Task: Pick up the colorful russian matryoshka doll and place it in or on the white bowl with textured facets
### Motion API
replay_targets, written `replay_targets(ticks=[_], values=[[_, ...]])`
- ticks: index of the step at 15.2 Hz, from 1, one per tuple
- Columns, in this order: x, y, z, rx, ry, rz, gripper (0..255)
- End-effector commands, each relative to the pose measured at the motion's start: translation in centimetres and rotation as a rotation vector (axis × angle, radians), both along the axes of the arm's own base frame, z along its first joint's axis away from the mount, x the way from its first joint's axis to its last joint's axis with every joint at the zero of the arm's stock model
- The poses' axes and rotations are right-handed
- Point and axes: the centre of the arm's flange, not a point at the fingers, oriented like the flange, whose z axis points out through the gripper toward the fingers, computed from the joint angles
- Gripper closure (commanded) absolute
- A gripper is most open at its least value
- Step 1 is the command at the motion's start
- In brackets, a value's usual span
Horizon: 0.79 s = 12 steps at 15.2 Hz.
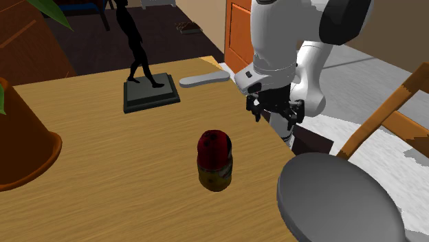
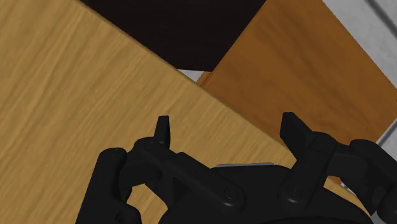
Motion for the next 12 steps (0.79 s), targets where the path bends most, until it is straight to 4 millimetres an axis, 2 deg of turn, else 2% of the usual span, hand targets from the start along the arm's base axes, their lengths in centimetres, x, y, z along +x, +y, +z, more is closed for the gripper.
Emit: replay_targets(ticks=[1,12], values=[[0.0,0.0,0.0,0.0,0.0,0.0,0],[8.8,-3.9,6.9,0.014,-0.256,0.234,0]])
